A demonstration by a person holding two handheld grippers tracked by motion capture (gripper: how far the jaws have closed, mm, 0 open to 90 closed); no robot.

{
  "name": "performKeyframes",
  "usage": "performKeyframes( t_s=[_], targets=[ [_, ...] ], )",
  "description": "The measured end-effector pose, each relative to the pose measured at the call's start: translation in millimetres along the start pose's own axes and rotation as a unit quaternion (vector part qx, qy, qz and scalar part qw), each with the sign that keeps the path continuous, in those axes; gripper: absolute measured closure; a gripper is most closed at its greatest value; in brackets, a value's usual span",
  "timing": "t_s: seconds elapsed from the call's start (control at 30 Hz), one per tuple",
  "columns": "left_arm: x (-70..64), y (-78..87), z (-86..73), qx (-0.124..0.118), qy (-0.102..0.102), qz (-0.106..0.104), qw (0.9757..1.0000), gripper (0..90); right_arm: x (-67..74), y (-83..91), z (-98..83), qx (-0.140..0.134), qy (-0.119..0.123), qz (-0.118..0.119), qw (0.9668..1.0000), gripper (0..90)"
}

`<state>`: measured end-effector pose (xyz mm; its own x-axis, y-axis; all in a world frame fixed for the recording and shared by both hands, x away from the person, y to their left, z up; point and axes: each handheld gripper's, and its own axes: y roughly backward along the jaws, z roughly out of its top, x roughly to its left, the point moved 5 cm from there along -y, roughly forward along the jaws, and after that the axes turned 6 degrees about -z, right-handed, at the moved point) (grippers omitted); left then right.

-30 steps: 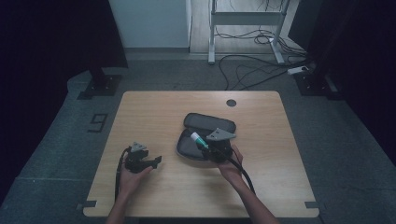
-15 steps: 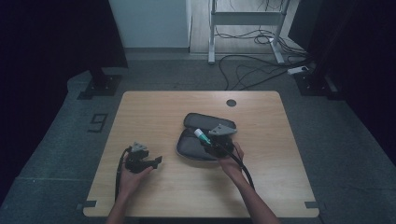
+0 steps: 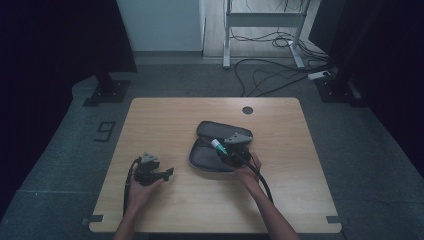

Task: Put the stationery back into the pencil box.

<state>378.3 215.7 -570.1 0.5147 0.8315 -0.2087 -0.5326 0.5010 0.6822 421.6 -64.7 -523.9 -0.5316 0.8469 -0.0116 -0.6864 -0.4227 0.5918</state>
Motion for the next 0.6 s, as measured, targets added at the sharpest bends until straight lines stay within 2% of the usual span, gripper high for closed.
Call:
performKeyframes(
  t_s=[0.6],
  targets=[
    [-0.2, -1.3, -0.7, 0.002, 0.000, 0.001, 1.0000, 29.5, 5.9, -20.5, -15.1, 0.037, 0.018, -0.003, 0.9991, 64.8]
  ],
)
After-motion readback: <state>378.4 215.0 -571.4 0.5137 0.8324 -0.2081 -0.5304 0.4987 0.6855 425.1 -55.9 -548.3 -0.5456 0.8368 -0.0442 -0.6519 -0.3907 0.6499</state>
